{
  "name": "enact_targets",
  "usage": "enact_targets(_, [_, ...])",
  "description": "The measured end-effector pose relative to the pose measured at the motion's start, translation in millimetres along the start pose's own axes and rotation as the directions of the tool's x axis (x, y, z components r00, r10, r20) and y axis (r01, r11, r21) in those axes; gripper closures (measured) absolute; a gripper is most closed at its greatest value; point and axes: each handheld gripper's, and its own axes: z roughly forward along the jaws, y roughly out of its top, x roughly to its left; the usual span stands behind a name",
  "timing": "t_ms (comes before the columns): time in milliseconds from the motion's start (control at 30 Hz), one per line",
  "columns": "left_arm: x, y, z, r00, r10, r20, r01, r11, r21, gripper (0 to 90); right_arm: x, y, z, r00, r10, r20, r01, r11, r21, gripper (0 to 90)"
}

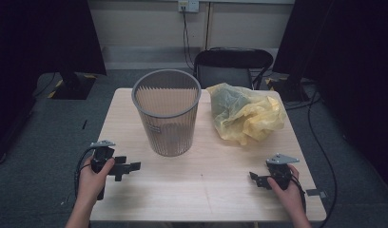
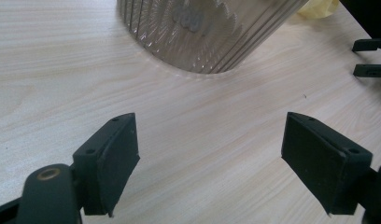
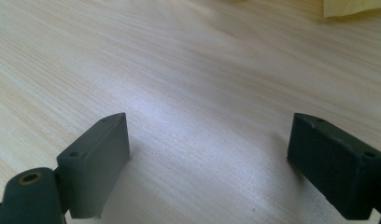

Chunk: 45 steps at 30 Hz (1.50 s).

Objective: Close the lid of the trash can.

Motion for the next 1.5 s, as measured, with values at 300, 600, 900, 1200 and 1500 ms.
enact_targets(300, [1.9, -3.6, 0.5, 1.0000, 0.005, 0.000, -0.005, 1.0000, 0.005, 18.4, 0.0, 0.0, 0.0, 1.0000, 0.000, 0.000, 0.000, 1.000, 0.000, 12.1])
enact_targets(600, [3.4, -7.9, 1.7, 1.0000, 0.008, -0.005, -0.008, 0.9999, 0.011, 18.5, -0.1, 0.0, 0.0, 1.0000, -0.001, 0.000, 0.001, 1.000, 0.000, 12.0])
enact_targets(900, [4.0, -12.2, 3.0, 0.9998, 0.018, -0.001, -0.018, 0.9995, 0.026, 18.4, 0.0, 0.0, 0.0, 1.0000, 0.000, 0.000, 0.000, 1.000, 0.000, 12.0])
enact_targets(1200, [4.6, -16.7, 4.3, 0.9996, 0.026, -0.005, -0.026, 0.9989, 0.038, 18.5, 0.0, 0.0, 0.0, 1.0000, 0.000, 0.000, 0.000, 1.000, 0.000, 12.1])
enact_targets(1500, [7.9, -22.5, 1.8, 0.9995, 0.028, -0.013, -0.028, 0.9986, 0.045, 18.5, 0.0, 0.0, 0.0, 1.0000, 0.000, 0.000, 0.000, 1.000, 0.000, 12.1])
